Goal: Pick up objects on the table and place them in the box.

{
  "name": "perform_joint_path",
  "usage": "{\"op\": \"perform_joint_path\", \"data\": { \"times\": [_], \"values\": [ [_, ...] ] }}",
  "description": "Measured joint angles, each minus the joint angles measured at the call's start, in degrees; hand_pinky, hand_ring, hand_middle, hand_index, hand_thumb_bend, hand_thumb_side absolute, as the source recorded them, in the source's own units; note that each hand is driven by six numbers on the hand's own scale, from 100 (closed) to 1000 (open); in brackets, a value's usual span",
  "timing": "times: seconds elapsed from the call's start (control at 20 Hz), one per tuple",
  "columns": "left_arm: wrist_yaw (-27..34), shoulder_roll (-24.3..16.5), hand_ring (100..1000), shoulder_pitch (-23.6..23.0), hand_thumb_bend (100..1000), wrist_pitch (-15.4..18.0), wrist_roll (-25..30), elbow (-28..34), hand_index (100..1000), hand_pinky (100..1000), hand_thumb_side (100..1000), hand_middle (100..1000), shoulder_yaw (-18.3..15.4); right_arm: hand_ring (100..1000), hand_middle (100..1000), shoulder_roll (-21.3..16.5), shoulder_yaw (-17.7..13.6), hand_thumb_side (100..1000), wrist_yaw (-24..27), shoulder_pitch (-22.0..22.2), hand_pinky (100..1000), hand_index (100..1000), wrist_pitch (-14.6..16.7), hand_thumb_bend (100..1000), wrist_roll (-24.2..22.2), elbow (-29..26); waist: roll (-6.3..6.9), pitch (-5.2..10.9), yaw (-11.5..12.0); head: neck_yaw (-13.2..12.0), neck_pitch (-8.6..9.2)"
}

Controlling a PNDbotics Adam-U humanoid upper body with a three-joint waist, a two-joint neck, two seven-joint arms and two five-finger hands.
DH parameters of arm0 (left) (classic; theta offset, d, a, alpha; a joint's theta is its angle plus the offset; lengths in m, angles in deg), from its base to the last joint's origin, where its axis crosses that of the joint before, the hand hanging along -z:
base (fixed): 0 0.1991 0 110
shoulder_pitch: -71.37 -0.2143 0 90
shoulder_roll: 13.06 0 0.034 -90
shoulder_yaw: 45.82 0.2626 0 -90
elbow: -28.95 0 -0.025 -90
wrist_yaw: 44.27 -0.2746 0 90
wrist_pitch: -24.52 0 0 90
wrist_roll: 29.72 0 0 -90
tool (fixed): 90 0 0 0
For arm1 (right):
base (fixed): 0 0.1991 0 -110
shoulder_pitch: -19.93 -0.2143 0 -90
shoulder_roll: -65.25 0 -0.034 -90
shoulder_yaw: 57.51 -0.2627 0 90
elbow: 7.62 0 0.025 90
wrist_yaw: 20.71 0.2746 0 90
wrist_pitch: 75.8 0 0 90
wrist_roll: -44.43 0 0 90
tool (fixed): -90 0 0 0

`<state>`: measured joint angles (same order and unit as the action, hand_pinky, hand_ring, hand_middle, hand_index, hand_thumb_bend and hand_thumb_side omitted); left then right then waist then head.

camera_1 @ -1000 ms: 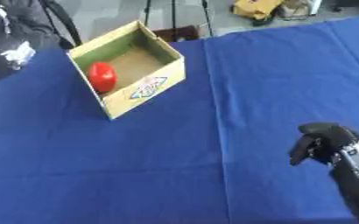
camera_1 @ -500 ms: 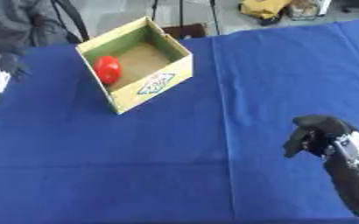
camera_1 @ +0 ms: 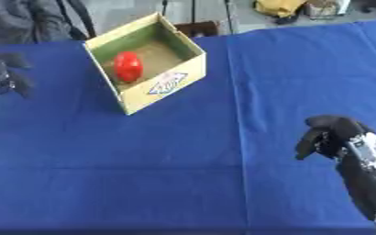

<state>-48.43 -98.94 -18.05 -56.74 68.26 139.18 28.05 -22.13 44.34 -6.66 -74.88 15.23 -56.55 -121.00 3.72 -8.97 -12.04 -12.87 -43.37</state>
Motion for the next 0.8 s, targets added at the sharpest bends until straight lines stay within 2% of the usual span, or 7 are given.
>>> {"op": "perform_joint_path", "data": {
  "times": [0.8],
  "values": [
    [2.5, 1.3, 515, 0.5, 224, -1.5, 1.3, -0.3, 800, 414, 937, 636, 0.0, 537, 512, 0.0, -0.4, 773, -0.1, 0.2, 488, 713, 0.4, 100, 0.4, 0.0, -0.3, -0.17, 0.2, -0.2, -0.18]
  ]
}}
